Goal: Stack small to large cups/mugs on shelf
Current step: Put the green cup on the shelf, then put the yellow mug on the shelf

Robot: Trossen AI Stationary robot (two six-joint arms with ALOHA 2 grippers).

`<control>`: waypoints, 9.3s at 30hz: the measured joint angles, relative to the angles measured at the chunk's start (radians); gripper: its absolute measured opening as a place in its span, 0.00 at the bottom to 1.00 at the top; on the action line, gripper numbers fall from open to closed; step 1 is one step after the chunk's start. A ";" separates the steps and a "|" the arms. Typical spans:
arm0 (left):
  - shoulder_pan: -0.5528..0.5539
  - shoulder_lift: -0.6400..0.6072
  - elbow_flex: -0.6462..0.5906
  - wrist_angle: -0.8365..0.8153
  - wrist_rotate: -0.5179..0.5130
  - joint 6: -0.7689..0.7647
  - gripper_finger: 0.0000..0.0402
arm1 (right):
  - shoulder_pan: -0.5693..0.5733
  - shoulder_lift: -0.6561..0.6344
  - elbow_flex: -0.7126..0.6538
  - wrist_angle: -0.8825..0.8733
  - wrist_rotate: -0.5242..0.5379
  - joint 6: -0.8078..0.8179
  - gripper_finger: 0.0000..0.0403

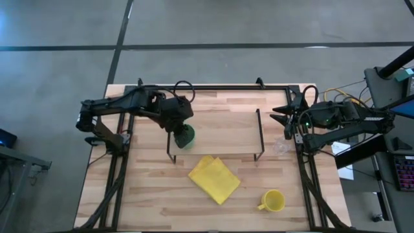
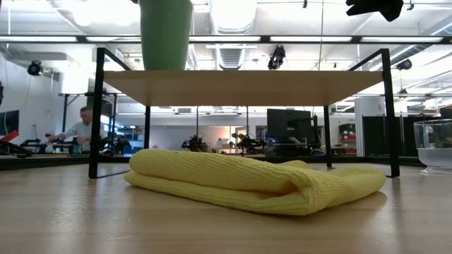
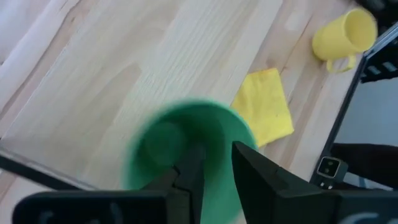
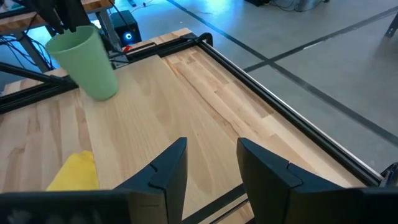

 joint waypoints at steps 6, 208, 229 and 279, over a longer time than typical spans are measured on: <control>0.000 0.000 0.000 0.022 0.000 0.000 0.16 | 0.000 0.000 -0.007 0.000 0.000 0.000 0.33; -0.034 -0.031 0.151 0.489 0.027 0.396 0.21 | -0.026 0.776 0.749 -0.416 -0.295 -0.077 0.02; -0.033 -0.098 0.149 0.309 -0.210 0.400 0.21 | -0.189 1.012 0.761 -0.294 -0.504 -0.363 0.02; -0.033 -0.100 0.137 0.311 -0.212 0.402 0.21 | -0.238 1.039 0.761 -0.166 -0.498 -0.402 0.20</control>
